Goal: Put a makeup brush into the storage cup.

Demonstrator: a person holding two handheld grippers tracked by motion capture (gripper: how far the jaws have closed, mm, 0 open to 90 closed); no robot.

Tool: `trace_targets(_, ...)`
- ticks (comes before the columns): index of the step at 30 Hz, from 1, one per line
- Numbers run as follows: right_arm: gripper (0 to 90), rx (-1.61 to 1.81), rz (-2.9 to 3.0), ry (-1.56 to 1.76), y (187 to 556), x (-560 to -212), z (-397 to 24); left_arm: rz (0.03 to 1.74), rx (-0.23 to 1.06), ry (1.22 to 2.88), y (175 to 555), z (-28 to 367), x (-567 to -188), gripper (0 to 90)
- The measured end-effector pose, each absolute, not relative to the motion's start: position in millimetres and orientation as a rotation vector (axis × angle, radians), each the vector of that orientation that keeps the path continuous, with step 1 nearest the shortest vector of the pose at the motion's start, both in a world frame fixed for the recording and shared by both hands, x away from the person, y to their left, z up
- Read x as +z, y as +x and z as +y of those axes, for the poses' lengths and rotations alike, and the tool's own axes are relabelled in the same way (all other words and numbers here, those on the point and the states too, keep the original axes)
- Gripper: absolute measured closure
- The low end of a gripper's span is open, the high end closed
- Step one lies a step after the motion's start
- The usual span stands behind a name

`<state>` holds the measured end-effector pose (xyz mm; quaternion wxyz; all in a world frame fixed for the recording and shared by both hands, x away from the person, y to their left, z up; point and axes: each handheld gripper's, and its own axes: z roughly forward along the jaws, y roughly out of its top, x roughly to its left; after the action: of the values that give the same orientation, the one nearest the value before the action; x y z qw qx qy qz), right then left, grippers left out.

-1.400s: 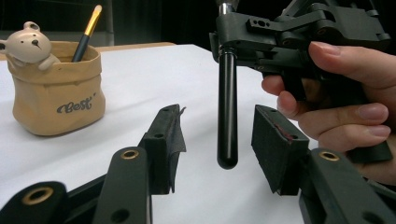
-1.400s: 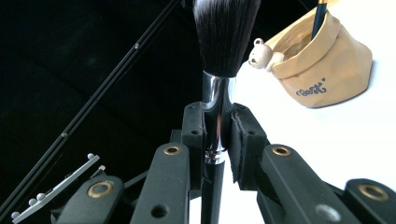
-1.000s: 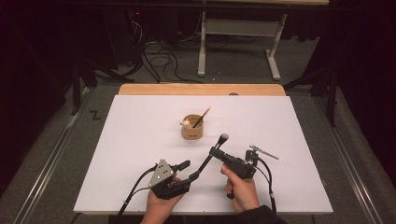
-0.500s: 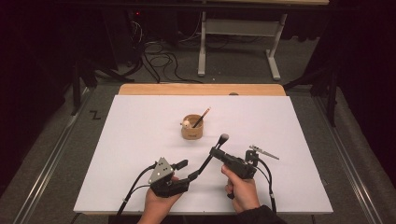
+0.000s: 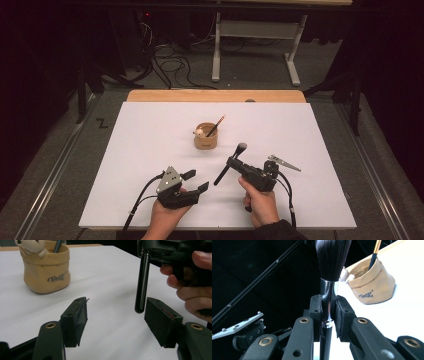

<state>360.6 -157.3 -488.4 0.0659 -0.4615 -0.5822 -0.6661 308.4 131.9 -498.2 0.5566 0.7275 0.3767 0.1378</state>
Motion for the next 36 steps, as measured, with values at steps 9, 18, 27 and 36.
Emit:
trace_targets(9,79.0,-2.04,-1.839,-1.394,360,-485,-161,0.902,0.322,1.727,312,140,-497,30.2)
trace_targets(18,78.9,-2.082,-1.974,-1.399,358,-481,-166,0.922,0.346,1.756,316,146,-496,22.4)
trace_targets(27,78.9,-2.102,-2.128,-1.401,357,-479,-174,0.925,0.381,1.784,320,158,-489,16.5)
trace_targets(36,78.9,-2.124,-2.293,-1.392,354,-476,-185,0.943,0.401,1.773,321,174,-486,15.2)
